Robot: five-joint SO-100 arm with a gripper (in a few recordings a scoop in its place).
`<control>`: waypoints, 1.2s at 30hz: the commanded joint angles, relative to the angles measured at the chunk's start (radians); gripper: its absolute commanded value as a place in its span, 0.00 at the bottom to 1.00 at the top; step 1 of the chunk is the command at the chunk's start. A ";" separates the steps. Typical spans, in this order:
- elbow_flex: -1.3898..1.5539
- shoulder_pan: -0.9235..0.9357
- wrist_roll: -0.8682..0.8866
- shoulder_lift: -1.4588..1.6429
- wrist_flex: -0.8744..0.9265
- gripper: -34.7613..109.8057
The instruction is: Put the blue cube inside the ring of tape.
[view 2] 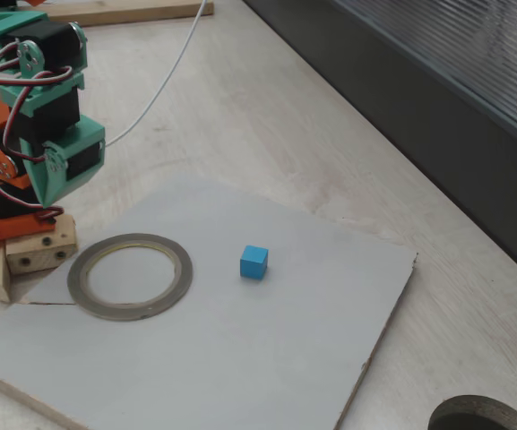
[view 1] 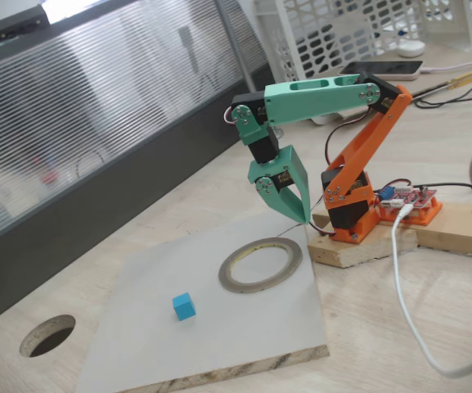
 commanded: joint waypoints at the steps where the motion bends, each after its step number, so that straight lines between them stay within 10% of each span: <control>1: -0.006 -0.008 0.009 0.015 0.006 0.25; 36: -0.476 -0.117 0.011 -0.495 0.003 0.25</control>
